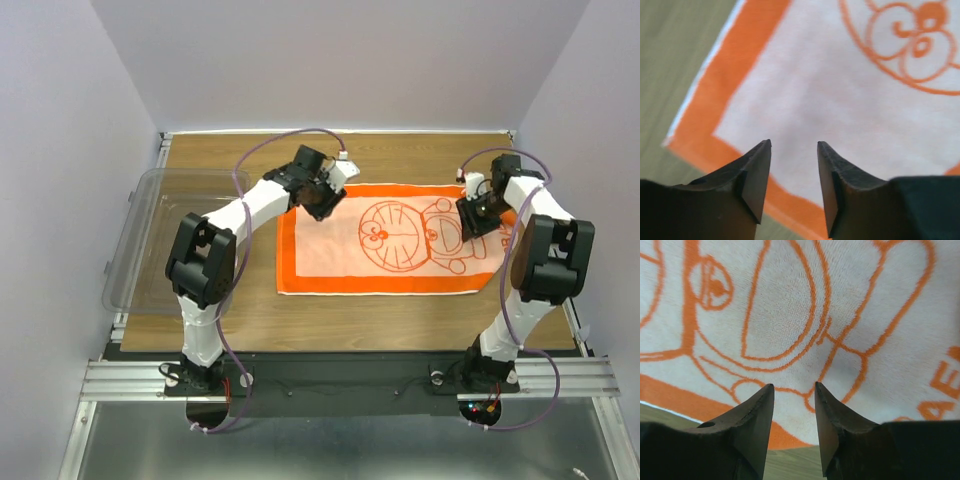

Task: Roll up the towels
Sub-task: Flatten the towel

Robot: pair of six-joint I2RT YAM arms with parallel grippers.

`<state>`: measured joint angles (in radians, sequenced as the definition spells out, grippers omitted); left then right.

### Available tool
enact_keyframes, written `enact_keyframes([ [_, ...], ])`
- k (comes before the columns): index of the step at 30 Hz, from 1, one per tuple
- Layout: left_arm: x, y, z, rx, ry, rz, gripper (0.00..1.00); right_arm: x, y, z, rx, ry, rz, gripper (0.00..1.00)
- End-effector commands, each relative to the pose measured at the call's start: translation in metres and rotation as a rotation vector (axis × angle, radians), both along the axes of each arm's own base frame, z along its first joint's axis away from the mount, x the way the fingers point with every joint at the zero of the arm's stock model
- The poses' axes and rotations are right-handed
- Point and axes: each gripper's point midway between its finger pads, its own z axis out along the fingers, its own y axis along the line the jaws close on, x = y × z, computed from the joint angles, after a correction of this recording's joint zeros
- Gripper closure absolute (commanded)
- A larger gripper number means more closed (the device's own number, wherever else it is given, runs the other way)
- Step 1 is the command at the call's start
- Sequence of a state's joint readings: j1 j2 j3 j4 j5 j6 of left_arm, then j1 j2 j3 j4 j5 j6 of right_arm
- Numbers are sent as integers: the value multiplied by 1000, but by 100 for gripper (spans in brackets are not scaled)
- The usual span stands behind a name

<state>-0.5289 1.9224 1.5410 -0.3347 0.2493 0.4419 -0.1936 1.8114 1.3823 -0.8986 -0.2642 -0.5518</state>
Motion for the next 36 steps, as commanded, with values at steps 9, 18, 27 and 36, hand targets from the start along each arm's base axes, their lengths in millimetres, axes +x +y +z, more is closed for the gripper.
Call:
enact_keyframes([
  [9, -81, 1, -47, -6, 196, -76, 57, -87, 23, -70, 0, 263, 115, 58],
  [18, -102, 29, -48, 59, 206, -53, 57, -136, 123, -24, 235, 331, 377, 55],
  [27, -60, -5, -14, -29, 139, -42, 52, -19, 41, 57, 253, 28, 40, 46],
  [36, -59, -13, -28, -55, 154, -54, 50, -26, -55, 20, 86, 119, -70, 21],
])
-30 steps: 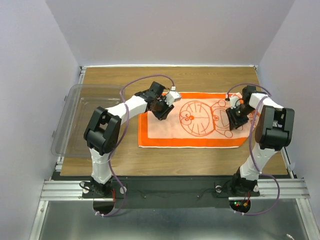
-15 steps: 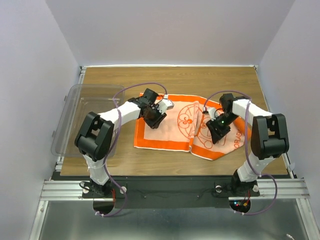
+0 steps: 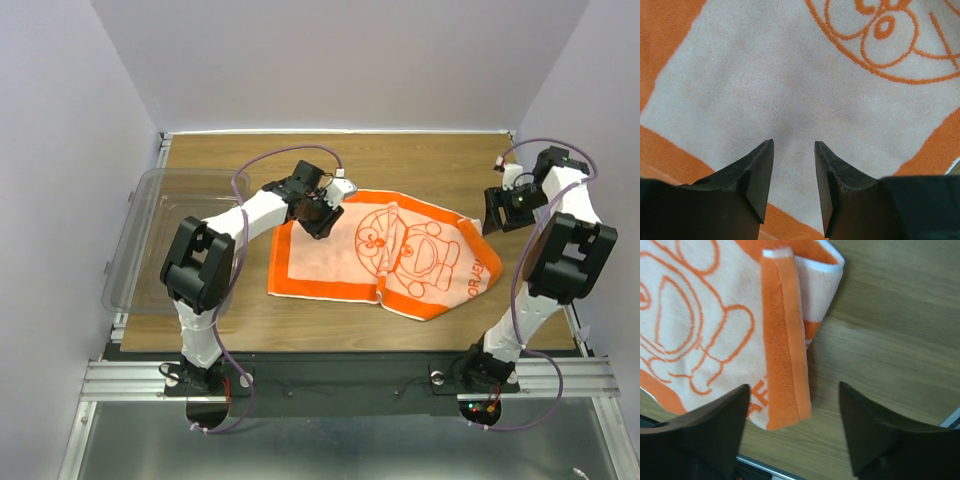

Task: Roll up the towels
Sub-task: Flatten the towel

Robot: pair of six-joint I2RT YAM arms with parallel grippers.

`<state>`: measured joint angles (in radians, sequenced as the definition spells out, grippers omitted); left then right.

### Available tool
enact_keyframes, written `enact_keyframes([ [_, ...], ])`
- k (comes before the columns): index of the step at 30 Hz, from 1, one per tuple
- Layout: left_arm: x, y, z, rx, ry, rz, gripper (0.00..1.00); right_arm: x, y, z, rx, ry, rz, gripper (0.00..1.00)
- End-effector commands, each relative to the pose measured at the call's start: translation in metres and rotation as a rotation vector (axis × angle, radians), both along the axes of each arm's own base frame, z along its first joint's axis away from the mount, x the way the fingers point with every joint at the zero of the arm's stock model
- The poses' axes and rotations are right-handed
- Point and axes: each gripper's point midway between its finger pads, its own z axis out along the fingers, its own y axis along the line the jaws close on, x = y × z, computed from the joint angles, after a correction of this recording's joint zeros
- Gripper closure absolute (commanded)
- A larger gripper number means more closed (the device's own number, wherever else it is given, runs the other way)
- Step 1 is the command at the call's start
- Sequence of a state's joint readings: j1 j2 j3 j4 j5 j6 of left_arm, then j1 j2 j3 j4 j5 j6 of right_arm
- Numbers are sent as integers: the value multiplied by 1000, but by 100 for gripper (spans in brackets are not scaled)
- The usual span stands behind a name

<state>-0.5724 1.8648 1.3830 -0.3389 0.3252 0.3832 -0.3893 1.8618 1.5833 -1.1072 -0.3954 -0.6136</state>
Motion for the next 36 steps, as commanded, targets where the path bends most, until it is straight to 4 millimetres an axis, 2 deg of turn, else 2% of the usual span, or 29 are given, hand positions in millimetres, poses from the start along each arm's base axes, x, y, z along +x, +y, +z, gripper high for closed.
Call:
enact_keyframes([
  [1, -2, -5, 2, -35, 4, -3, 49, -28, -6, -22, -28, 140, 57, 20],
  [7, -11, -3, -6, -43, 23, -8, 46, -74, -6, -46, 42, 275, 85, 16],
  [8, -12, -3, -6, -43, 25, -9, 46, -84, -1, -52, 59, 301, 97, 18],
  [10, -12, -3, -5, -48, 22, -11, 46, -90, 12, -57, 128, 316, 101, 22],
  [11, -13, -3, -5, -50, 25, -12, 46, -89, 16, -57, 156, 318, 97, 36],
  [13, -12, -3, -6, -49, 24, -9, 46, -85, 30, -46, 247, 302, 98, 52],
  [14, -11, -4, -6, -49, 22, -10, 46, -78, 35, -40, 274, 281, 96, 63],
  [15, -10, -4, -7, -51, 25, -5, 46, -66, 43, -23, 326, 238, 100, 70],
  [16, -11, -5, -7, -54, 29, -5, 46, -57, 50, -15, 339, 208, 128, 76],
  [17, -10, -5, -6, -58, 30, -3, 47, -51, 57, -7, 348, 197, 112, 94],
  [18, -10, -8, -2, -76, 33, 2, 47, -38, 72, 7, 360, 144, 148, 99],
  [22, -5, -10, 18, -159, 48, 18, 47, -19, 122, 42, 417, 62, 236, 99],
  [23, -2, -9, 24, -184, 53, 37, 47, -18, 147, 48, 442, 81, 266, 99],
  [24, 7, 0, 34, -211, 43, 67, 47, -15, 164, 51, 488, 87, 281, 99],
  [25, 7, 0, 41, -252, 58, 69, 47, -17, 186, 53, 515, 114, 294, 99],
  [26, 16, 12, 53, -288, 54, 108, 47, -10, 199, 52, 544, 96, 300, 100],
  [27, 13, 9, 54, -308, 72, 103, 47, -17, 208, 49, 554, 141, 288, 99],
  [28, 18, 18, 68, -354, 64, 120, 47, -15, 227, 48, 586, 137, 290, 99],
  [29, 22, 23, 74, -385, 59, 141, 47, -22, 241, 39, 594, 169, 294, 99],
  [30, 23, 26, 79, -402, 53, 143, 47, -13, 251, 31, 578, 122, 312, 100],
  [31, 26, 30, 90, -418, 26, 145, 47, -18, 271, 28, 583, 153, 314, 95],
  [33, 25, 30, 97, -421, 4, 135, 47, -13, 285, 23, 597, 137, 325, 79],
  [35, 25, 31, 99, -423, 2, 143, 46, -8, 286, 20, 594, 146, 313, 38],
  [36, 25, 31, 98, -423, 5, 145, 46, -3, 280, 20, 539, 123, 309, 37],
])
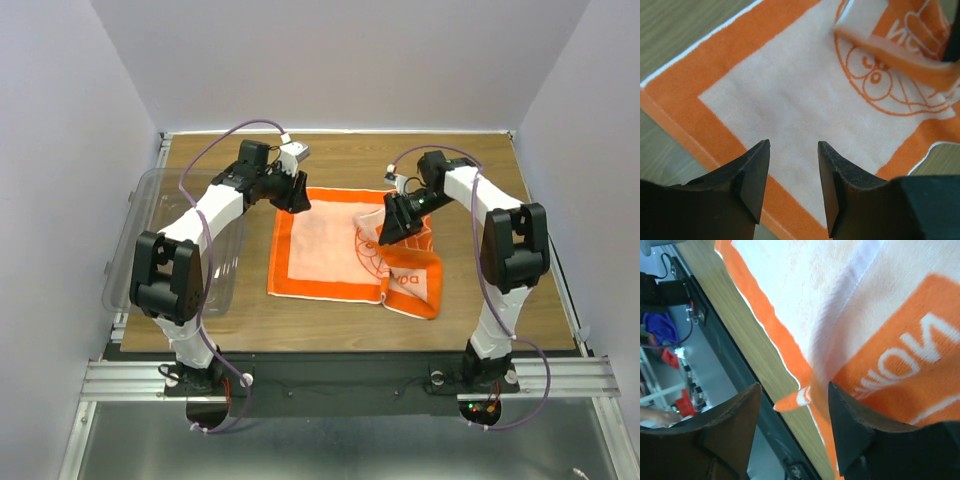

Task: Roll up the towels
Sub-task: Flatten the towel

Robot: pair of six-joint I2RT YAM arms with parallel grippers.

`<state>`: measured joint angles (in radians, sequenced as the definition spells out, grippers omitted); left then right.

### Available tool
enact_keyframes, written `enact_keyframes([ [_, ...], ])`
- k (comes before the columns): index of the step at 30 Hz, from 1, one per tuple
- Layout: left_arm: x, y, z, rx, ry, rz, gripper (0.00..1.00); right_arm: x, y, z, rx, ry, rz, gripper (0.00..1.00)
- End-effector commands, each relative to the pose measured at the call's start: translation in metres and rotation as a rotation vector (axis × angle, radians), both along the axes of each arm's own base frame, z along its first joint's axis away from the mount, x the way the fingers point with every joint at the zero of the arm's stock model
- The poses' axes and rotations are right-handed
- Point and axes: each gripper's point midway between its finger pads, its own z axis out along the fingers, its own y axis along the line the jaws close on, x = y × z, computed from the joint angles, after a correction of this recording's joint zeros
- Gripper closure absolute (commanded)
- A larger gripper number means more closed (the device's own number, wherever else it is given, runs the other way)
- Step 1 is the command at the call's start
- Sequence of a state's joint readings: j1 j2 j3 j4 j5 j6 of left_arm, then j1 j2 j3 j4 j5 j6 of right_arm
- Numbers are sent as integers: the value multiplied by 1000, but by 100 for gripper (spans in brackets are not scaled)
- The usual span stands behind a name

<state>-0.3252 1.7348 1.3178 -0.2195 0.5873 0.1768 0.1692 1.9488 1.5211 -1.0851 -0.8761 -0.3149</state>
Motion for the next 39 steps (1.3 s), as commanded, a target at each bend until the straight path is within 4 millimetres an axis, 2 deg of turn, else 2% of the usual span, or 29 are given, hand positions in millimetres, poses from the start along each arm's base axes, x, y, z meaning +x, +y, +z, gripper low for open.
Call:
enact_keyframes([
  [1, -11, -20, 37, -87, -58, -61, 46, 36, -1, 18, -10, -129, -79, 37],
  [3, -12, -21, 33, -83, -45, -62, 46, 38, -20, 34, -64, -241, -73, 34],
  [4, -13, -21, 28, -82, -32, -63, 46, 36, -35, 29, -134, -256, -84, 34],
  [6, -16, -24, 22, -79, -16, -73, 46, 30, -60, 34, -211, -347, -55, 34],
  [8, -18, -27, 17, -73, -10, -87, 46, 19, -84, 16, -331, -376, 0, 39],
  [10, -22, -32, 13, -69, 1, -105, 46, 11, -98, 7, -400, -399, 44, 41],
  [12, -24, -36, 9, -57, 3, -110, 46, 5, -101, -4, -406, -399, 95, 41],
  [16, -27, -42, -5, -24, 17, -123, 45, 14, -100, -21, -398, -406, 128, 36],
  [22, -27, -43, -28, 15, 69, -120, 44, 24, -92, -30, -361, -401, 145, 32],
  [29, -18, -47, -52, 35, 127, -108, 44, 10, -88, -53, -334, -334, 196, 35],
  [34, -13, -47, -66, 51, 152, -88, 44, -6, -86, -50, -306, -298, 229, 51],
  [35, -11, -45, -68, 60, 152, -77, 45, -8, -86, -48, -301, -298, 231, 64],
  [36, -10, -45, -71, 65, 159, -66, 46, -10, -86, -47, -299, -297, 236, 72],
  [37, -8, -42, -76, 82, 163, -50, 47, -15, -88, -45, -301, -285, 246, 85],
  [39, -9, -40, -83, 94, 180, -39, 48, -20, -91, -38, -305, -275, 239, 98],
])
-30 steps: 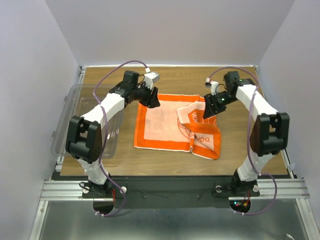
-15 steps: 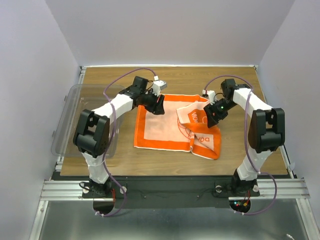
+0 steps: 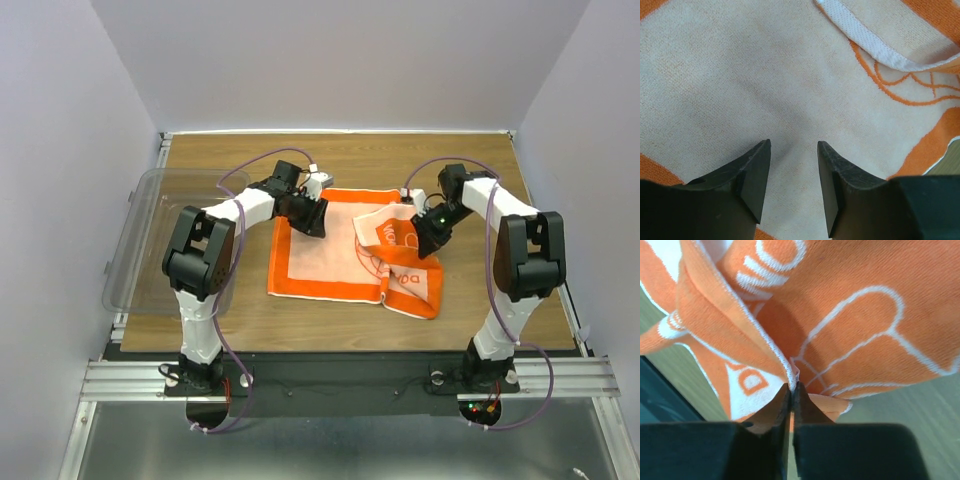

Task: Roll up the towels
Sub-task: Flatten the towel

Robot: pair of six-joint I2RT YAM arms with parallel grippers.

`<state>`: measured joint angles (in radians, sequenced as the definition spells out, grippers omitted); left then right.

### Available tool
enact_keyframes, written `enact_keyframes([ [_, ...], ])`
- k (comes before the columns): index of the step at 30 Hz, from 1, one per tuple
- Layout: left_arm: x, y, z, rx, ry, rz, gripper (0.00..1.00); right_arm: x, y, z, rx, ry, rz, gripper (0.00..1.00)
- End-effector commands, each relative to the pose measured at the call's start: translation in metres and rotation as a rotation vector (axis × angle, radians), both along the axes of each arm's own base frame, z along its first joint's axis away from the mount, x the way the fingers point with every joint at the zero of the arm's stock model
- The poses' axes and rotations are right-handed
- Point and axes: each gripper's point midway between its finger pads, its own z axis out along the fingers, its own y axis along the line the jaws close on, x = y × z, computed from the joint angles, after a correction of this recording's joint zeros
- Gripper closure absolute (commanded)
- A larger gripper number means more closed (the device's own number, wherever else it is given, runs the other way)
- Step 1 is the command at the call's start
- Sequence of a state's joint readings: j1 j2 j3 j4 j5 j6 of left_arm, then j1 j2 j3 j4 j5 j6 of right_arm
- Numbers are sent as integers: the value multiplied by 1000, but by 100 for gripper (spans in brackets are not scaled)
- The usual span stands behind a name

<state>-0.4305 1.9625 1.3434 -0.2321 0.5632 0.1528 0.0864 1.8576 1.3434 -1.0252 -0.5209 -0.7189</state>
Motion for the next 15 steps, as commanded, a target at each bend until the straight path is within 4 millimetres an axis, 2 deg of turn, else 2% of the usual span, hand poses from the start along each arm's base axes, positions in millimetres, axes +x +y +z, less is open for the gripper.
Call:
enact_keyframes([
  [1, 14, 0, 7, 15, -31, 42, 50, -16, -2, 23, 21, 6, 18, 99],
  [4, 15, 7, -6, 58, -15, 75, 54, -10, -26, 43, -8, -44, -70, 99],
  [5, 16, 10, -9, 72, -15, 87, 55, -6, -51, 48, -35, -55, -154, 99],
  [7, 14, 13, -12, 87, -9, 102, 56, -8, -88, 59, -98, -66, -249, 99],
  [8, 15, 14, -12, 91, -9, 113, 56, -12, -119, 58, -137, -63, -330, 99],
  [9, 15, 15, -12, 95, -10, 116, 56, -18, -136, 57, -172, -52, -366, 99],
  [10, 15, 16, -13, 100, -12, 121, 57, -31, -167, 54, -244, -32, -436, 100],
  [11, 16, 17, -12, 101, -15, 123, 57, -49, -176, 41, -276, 15, -432, 100],
  [13, 17, 17, -11, 105, -19, 129, 57, -71, -195, 29, -342, 57, -447, 99],
  [14, 18, 19, -11, 112, -23, 134, 57, -95, -204, 18, -390, 110, -461, 99],
  [15, 19, 19, -12, 115, -22, 136, 57, -101, -209, 14, -417, 112, -471, 99],
])
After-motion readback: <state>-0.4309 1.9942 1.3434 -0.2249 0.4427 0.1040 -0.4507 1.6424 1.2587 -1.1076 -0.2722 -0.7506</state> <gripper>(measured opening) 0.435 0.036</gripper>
